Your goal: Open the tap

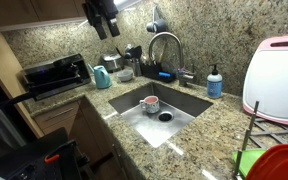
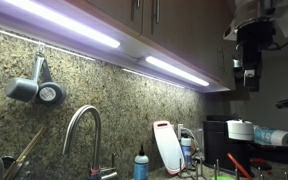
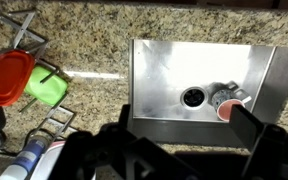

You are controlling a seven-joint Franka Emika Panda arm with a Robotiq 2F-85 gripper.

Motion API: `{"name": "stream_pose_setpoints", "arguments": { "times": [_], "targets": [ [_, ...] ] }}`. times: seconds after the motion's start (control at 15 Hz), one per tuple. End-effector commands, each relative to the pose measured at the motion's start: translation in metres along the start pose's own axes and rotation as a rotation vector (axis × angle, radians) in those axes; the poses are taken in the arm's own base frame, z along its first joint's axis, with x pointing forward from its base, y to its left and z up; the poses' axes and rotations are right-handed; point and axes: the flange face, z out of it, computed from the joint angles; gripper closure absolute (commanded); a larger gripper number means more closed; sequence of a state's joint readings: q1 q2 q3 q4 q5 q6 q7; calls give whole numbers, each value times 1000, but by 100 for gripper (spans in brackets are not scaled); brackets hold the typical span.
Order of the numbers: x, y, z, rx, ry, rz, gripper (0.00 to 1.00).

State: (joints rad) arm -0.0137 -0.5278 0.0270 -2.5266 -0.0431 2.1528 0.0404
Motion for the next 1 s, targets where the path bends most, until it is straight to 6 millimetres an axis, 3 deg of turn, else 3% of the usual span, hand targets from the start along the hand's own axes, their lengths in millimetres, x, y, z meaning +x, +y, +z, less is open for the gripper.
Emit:
{"name": "stream_pose_setpoints", "arguments": {
  "times": [0.0, 0.67, 0.93],
  "targets": [
    [16, -11, 27, -46, 34, -30, 0],
    [58, -13, 108, -143, 18, -31, 0],
    [76, -13, 126, -163, 1, -16, 0]
  ]
}}
